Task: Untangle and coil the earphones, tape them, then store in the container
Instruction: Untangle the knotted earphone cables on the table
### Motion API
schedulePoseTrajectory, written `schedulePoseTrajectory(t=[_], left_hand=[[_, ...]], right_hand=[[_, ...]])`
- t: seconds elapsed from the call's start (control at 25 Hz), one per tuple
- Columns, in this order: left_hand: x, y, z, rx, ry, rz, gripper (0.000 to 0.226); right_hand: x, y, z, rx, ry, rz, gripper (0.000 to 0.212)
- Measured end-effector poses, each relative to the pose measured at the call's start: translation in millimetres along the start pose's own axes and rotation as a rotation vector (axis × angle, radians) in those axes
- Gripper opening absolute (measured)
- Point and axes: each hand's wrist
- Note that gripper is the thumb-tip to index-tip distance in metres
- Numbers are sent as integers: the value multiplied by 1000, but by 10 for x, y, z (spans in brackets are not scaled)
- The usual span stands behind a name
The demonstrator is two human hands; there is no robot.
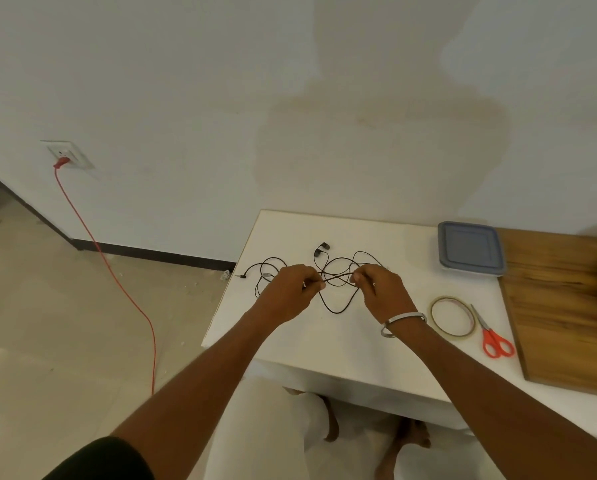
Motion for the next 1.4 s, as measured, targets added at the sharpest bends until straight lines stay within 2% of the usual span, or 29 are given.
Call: schedulePoseTrajectory(t=[0.28,0.44,0.52,0.64,0.76,0.8,0.88,0.92,0.96,1.04,1.2,1.4], left_hand=[[-148,-43,-8,-35,-55,-24,15],[-77,-54,-185,9,-25,-65,16],[-39,-64,-304,65,3,-50,15],[-2,-115,-412,142,18,-16,15],[6,-154,-435,159,7,-2,15],[5,-156,-438,160,4,-5,15],[-3,-157,-443,164,-1,-9,15],[-10,-161,-439,162,-2,-8,15],[-20,-163,-436,152,-3,-6,15],[-39,-149,-432,135,-1,-8,15],[-75,-121,-398,96,25,29,18],[-185,-71,-354,51,23,31,19]], right_hand=[[-184,56,-205,44,192,-39,22],[-175,71,-131,18,480,177,23],[-142,50,-37,-30,451,198,41],[-105,-22,152,-62,293,106,77],[-78,-81,252,-176,375,37,89],[-64,-84,247,-240,442,9,84],[-82,-93,238,-300,550,18,54],[-113,-83,250,-279,582,78,40],[-142,-73,258,-245,607,151,37],[-218,-64,278,-204,646,230,44],[-324,-33,260,-221,683,124,40],[-516,-64,115,-89,707,52,40]])
Point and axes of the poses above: each hand's wrist, its own y-axis away from the middle knuckle, its own x-axis out of the palm, z = x × y, and after that the axes turned 4 degrees about -x, right-handed
